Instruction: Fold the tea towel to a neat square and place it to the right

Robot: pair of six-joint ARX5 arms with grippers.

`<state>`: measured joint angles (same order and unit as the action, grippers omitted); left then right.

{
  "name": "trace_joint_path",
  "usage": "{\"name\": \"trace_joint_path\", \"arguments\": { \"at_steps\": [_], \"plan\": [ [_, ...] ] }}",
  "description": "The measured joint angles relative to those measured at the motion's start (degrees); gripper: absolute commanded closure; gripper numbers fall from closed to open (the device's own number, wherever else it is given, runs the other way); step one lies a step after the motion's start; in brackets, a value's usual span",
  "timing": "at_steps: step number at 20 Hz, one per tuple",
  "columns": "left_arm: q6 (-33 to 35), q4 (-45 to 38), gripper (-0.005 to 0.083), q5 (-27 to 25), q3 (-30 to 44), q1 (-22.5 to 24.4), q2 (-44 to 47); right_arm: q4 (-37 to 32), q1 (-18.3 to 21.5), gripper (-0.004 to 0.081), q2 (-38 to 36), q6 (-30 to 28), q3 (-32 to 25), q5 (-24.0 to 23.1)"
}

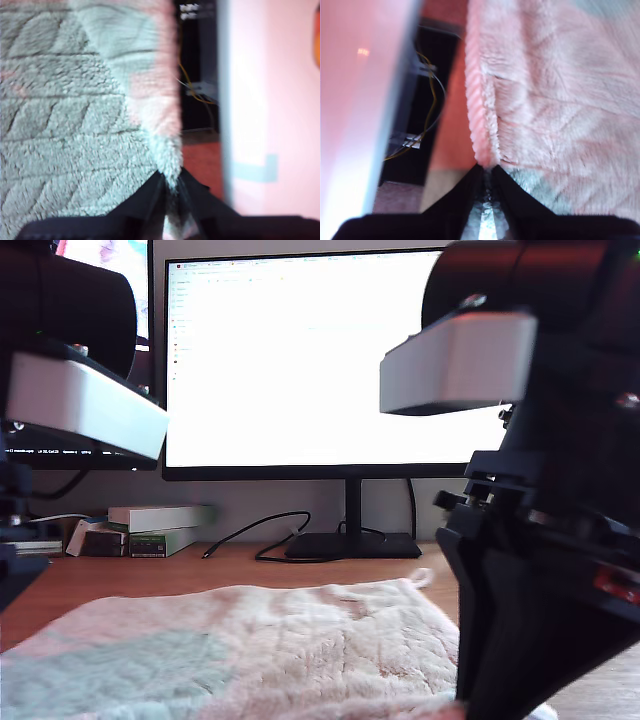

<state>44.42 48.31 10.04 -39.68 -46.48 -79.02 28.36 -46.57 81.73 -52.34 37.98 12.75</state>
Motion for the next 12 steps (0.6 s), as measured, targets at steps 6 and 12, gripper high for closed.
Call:
{"name": "trace_joint_path", "arguments": {
  "at_steps": [6,12],
  "plan": [
    [-3.6,2.5,0.0760,1.4,-2.7,0.0,0.0,9.5,0.0,0.0781,0.3,3.9,2.4,-0.7],
    [-8.7,5.7,0.0774,7.7,-2.9,-0.3,0.0,19.8,-1.2,0.0781,0.2,10.2,7.5,-0.4]
  ]
}}
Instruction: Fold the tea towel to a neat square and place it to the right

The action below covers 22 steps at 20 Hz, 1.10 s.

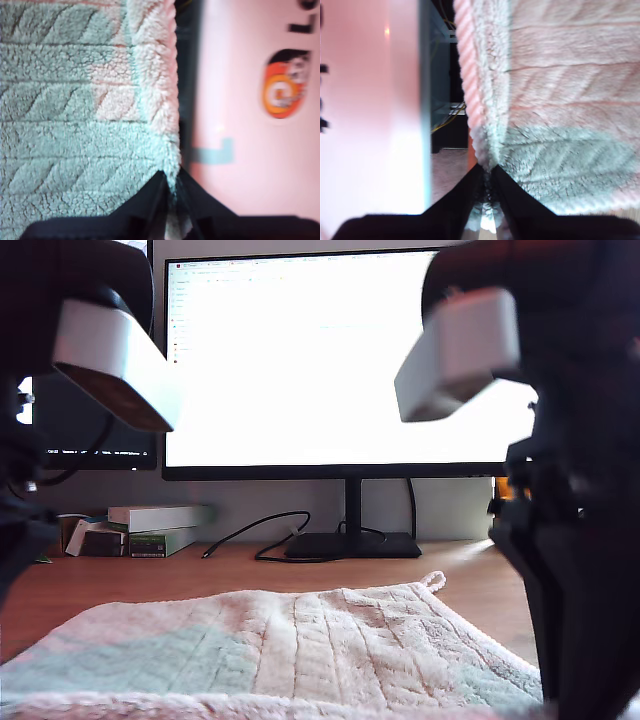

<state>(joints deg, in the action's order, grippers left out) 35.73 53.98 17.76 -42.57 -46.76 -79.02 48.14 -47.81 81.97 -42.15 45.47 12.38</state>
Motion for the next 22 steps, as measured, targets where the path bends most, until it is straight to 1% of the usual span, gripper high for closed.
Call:
{"name": "trace_joint_path", "arguments": {
  "at_steps": [2,5,9,12,13,15,20,22],
  "plan": [
    [-1.7,1.4,0.0791,2.4,0.0,0.0,0.0,4.0,-0.3,0.0781,0.0,1.7,1.4,1.7],
    [-2.9,4.3,0.0793,6.4,-0.7,-1.0,0.0,9.4,-1.0,0.0781,0.0,3.8,2.1,4.4],
    [-5.4,9.1,0.0793,10.8,-3.5,-2.4,0.0,15.1,-2.0,0.0781,0.0,4.7,2.7,5.7],
    [-5.6,11.4,0.0793,11.9,-3.9,-2.4,0.0,19.2,-2.2,0.0781,0.0,4.7,5.9,7.4],
    [-5.6,11.5,0.0793,11.7,-3.9,-2.4,0.0,19.4,-2.2,0.0781,0.0,4.7,7.0,7.2],
    [-5.6,10.9,0.0793,9.3,-3.9,-2.4,0.0,19.0,-2.2,0.0781,0.0,4.7,9.0,6.5],
    [-5.6,6.5,0.0793,-0.1,-3.9,-0.2,0.0,12.9,-1.8,0.0781,0.0,4.7,12.2,0.4],
    [-5.1,4.6,0.0793,-2.0,-3.9,1.3,0.0,11.1,-0.6,0.0781,0.0,4.8,12.2,-1.0]
  ]
}}
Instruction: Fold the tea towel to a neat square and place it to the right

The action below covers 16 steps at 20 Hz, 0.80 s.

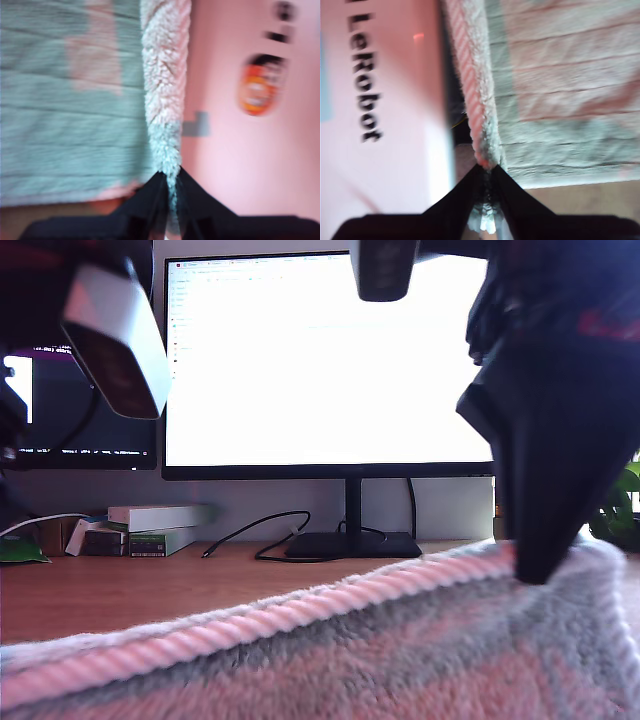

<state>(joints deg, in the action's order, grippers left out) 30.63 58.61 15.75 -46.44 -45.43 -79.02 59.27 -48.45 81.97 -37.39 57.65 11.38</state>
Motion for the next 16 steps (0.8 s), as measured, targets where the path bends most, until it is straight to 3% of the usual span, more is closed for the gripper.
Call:
{"name": "trace_joint_path", "arguments": {
  "at_steps": [7,16],
  "plan": [
    [3.8,-6.8,0.0794,-1.5,0.0,4.2,0.0,-8.8,5.4,0.0781,0.5,1.4,0.0,-1.5],
    [7.2,-10.2,0.0794,-2.8,-2.6,8.1,0.0,-13.8,6.8,0.0781,8.2,1.4,0.0,-1.5]
  ]
}}
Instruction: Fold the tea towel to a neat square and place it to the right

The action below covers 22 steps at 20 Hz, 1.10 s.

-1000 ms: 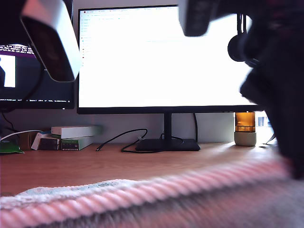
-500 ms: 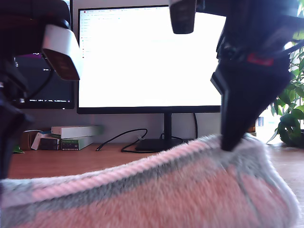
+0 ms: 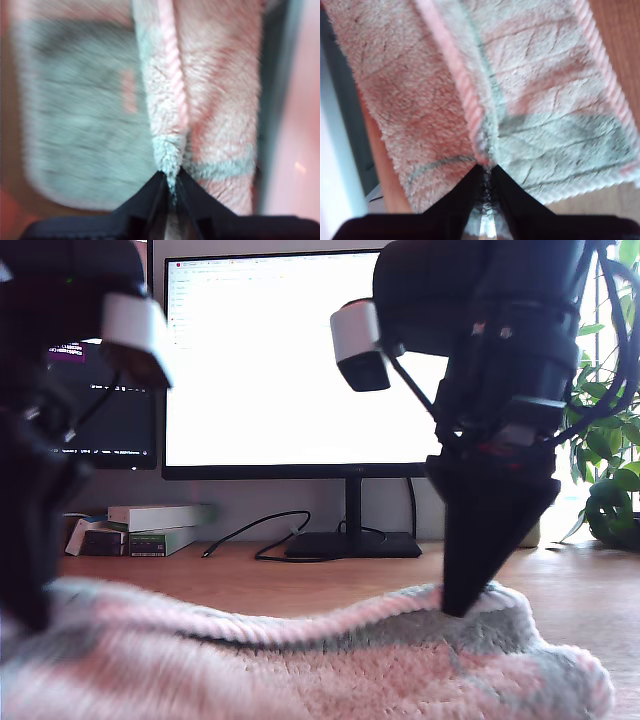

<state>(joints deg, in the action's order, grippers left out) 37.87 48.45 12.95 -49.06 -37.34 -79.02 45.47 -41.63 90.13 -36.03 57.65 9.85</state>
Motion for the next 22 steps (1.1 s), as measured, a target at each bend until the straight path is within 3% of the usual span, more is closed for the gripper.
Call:
{"name": "trace_joint_path", "arguments": {
  "at_steps": [12,22],
  "plan": [
    [3.5,-4.0,0.0794,0.0,-0.3,4.0,-0.2,-2.3,4.4,0.0781,0.0,0.0,0.0,-0.4],
    [4.4,-7.6,0.0785,1.0,-0.3,6.1,-3.2,-5.2,4.5,0.0781,5.5,0.0,0.0,-1.4]
  ]
}}
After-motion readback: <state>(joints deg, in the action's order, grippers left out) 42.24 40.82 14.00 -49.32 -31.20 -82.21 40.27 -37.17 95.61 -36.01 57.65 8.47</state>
